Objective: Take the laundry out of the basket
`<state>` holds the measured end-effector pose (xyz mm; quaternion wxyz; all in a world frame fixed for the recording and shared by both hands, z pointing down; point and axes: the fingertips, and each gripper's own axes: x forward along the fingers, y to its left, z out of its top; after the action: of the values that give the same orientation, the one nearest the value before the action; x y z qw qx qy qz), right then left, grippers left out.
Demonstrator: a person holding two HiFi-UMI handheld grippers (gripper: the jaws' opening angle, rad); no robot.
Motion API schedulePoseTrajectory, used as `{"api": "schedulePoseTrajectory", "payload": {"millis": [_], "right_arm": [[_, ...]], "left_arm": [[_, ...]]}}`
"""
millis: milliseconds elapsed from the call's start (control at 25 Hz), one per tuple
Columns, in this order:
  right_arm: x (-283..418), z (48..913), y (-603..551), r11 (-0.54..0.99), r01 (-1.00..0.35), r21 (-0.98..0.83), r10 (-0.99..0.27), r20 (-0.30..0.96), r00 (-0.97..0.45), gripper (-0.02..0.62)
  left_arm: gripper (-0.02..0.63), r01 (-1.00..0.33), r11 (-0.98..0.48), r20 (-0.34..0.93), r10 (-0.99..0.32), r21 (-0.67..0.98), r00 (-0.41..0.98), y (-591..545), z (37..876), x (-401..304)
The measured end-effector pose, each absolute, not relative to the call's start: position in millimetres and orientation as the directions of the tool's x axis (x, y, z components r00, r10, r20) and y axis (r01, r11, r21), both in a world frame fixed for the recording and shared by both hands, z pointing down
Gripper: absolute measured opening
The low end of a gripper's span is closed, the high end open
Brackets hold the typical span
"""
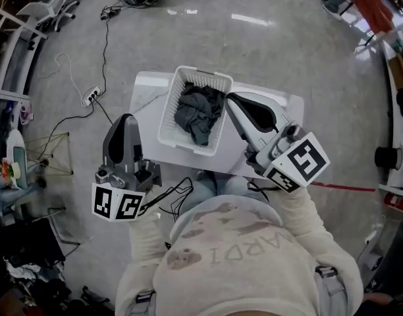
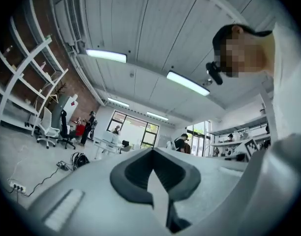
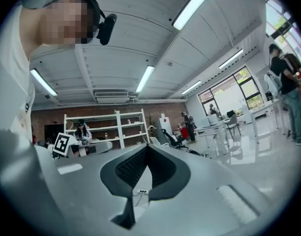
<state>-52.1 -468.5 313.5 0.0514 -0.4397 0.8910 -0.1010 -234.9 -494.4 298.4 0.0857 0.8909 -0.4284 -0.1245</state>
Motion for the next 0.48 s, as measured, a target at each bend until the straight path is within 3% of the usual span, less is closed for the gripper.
{"api": "schedulePoseTrajectory", "payload": {"millis": [240,480], "right_arm": [[-122,304,-443,0.830,-0.506,-0.235,-0.537,-0.093,-0.838,0.028],[-156,298,-379,0.889,-0.363,-0.278,-0.411,-0.137,-0.901,0.028]], "left_arm": [[0.000,-0.798,-0.568,-0.251,-0.817,0.202,0.519,-424,250,-260],[0.000,-0.780,-0.574,-0.235,-0.817,0.249,0.526,-380,259,-273]]}}
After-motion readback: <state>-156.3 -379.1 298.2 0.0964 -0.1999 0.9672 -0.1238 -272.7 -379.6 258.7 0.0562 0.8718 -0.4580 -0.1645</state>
